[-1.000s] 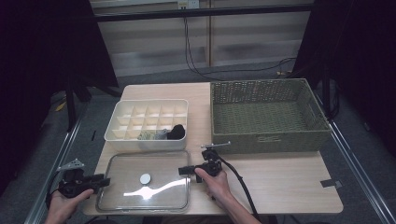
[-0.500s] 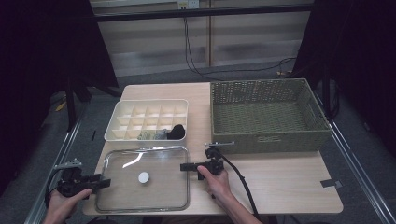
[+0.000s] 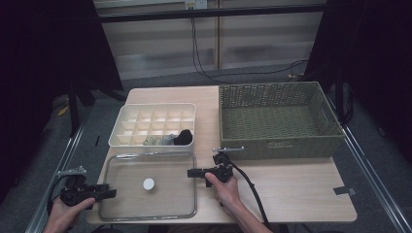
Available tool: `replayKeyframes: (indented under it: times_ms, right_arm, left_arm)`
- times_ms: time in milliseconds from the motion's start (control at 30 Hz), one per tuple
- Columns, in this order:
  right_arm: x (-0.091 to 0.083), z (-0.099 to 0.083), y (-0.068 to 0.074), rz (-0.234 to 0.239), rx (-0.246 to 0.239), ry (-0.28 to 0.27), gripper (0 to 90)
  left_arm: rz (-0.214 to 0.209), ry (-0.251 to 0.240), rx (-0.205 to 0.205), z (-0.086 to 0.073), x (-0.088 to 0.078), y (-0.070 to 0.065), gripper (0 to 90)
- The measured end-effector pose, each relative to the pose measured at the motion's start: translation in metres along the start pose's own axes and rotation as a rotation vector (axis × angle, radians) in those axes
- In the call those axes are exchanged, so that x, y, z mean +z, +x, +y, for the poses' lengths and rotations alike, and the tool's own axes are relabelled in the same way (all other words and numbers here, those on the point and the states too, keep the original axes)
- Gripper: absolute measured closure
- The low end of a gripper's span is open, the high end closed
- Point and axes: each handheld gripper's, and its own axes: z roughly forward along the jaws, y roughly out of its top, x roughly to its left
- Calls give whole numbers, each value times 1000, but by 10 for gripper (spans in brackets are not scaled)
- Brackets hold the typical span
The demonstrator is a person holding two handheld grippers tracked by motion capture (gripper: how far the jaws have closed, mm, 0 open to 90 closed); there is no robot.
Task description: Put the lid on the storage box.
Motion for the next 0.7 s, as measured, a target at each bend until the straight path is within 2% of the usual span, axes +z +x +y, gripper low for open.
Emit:
replayKeyframes:
  times_ms: [133,567,633,700]
  right_arm:
    - [1,0,1,-31,-18,17,700]
    - [0,8,11,-117,-58,36,629]
    - [0,10,13,-147,-89,51,605]
    - [-2,10,14,-150,-84,52,610]
  left_arm:
    - [-24,-11,-13,-3,-2,3,453]
    - [-27,-69,3,-3,-7,1,537]
    - [-32,-68,0,-2,-6,1,537]
    - [-38,-72,-3,-2,-4,1,538]
